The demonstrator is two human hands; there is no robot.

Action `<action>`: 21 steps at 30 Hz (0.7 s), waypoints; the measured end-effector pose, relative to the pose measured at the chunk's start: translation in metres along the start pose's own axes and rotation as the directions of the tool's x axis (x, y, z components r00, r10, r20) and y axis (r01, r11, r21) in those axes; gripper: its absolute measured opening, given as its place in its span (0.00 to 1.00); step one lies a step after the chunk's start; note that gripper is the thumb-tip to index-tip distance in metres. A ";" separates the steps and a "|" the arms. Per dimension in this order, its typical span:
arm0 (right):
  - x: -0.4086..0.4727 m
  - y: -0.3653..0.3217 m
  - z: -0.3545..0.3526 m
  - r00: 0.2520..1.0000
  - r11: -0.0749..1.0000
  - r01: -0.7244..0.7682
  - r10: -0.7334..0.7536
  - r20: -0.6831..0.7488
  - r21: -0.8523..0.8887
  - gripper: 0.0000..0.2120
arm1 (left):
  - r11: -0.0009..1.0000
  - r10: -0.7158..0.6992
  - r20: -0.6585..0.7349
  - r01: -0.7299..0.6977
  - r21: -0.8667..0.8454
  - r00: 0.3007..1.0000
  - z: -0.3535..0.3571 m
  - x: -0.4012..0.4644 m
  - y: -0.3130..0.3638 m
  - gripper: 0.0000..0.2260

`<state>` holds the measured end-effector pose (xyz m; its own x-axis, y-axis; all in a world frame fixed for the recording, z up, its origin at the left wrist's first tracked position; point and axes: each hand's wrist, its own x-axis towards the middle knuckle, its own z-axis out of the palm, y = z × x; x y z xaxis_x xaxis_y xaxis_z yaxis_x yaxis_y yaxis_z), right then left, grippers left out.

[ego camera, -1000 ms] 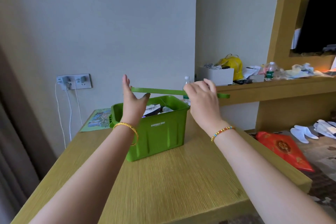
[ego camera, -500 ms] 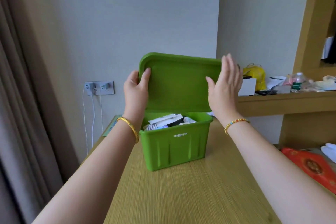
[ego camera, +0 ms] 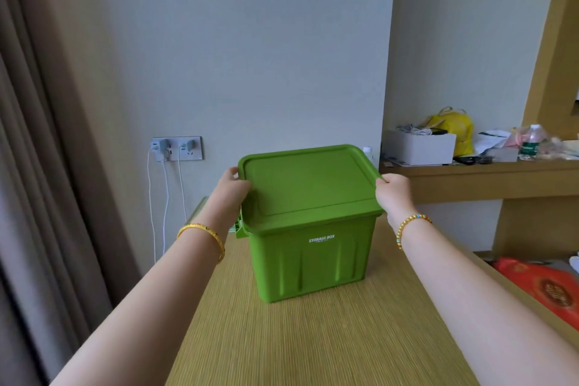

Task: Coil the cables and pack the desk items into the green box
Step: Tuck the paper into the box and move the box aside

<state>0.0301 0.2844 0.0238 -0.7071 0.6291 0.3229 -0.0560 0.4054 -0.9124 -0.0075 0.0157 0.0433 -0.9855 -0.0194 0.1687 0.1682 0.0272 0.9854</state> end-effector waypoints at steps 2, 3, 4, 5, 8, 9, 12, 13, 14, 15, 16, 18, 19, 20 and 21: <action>0.001 0.001 0.005 0.999 0.998 -0.042 0.043 0.024 -0.038 0.19 | 0.990 0.031 0.089 -0.043 0.134 0.996 -0.003 0.002 -0.007 0.25; 0.002 0.001 0.007 0.998 0.998 -0.054 0.056 0.039 -0.039 0.18 | 0.983 0.041 0.125 -0.062 0.175 0.991 -0.004 0.003 -0.010 0.25; 0.001 0.002 0.009 0.996 0.997 -0.066 0.068 0.059 -0.026 0.17 | 0.979 0.046 0.157 -0.076 0.190 0.987 -0.006 0.005 -0.012 0.25; 0.001 0.003 0.011 0.995 0.998 -0.068 0.068 0.079 -0.009 0.16 | 0.979 0.046 0.181 -0.080 0.187 0.983 -0.008 0.007 -0.014 0.24; -0.001 0.007 0.014 0.992 0.999 -0.047 0.045 0.121 0.012 0.18 | 0.980 0.010 0.200 -0.048 0.191 0.980 -0.010 0.011 -0.019 0.20; 0.000 0.008 0.013 0.991 0.999 -0.043 0.041 0.130 0.015 0.18 | 0.980 -0.002 0.194 -0.037 0.197 0.981 -0.009 0.013 -0.022 0.18; 0.004 0.012 0.012 0.989 0.998 -0.043 0.047 0.143 -0.035 0.18 | 0.971 -0.043 0.168 0.002 0.238 0.985 -0.009 0.016 -0.032 0.13; 0.004 0.014 0.012 0.988 0.997 -0.047 0.055 0.147 -0.057 0.17 | 0.969 -0.054 0.154 0.014 0.248 0.987 -0.009 0.016 -0.036 0.11; 0.006 0.016 0.013 0.987 0.996 -0.049 0.058 0.148 -0.070 0.15 | 0.965 -0.065 0.138 0.027 0.260 0.988 -0.008 0.015 -0.039 0.09; 0.006 0.018 0.013 0.987 0.996 -0.056 0.066 0.145 -0.068 0.13 | 0.962 -0.071 0.121 0.036 0.271 0.990 -0.007 0.015 -0.041 0.08; 0.006 0.020 0.014 0.989 0.996 -0.062 0.070 0.131 -0.063 0.12 | 0.960 -0.072 0.103 0.041 0.277 0.992 -0.006 0.014 -0.044 0.08; 0.006 0.024 0.014 0.991 0.997 -0.065 0.070 0.114 -0.049 0.16 | 0.962 -0.063 0.078 0.039 0.271 0.995 -0.004 0.013 -0.048 0.08; 0.006 0.027 0.015 0.990 0.997 -0.063 0.068 0.120 -0.050 0.17 | 0.965 -0.061 0.066 0.042 0.259 0.996 -0.003 0.011 -0.050 0.08; 0.006 0.029 0.015 0.989 0.997 -0.057 0.063 0.133 -0.048 0.16 | 0.967 -0.066 0.057 0.050 0.252 0.996 -0.003 0.010 -0.052 0.08; 0.004 0.031 0.016 0.987 0.998 -0.056 0.061 0.150 -0.041 0.15 | 0.965 -0.067 0.050 0.052 0.257 0.996 -0.003 0.008 -0.054 0.11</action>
<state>0.0145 0.2891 -0.0069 -0.8072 0.5457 0.2250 0.0121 0.3963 -0.9180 -0.0244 0.0108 -0.0083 -0.9945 0.0291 0.1007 0.1048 0.2819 0.9537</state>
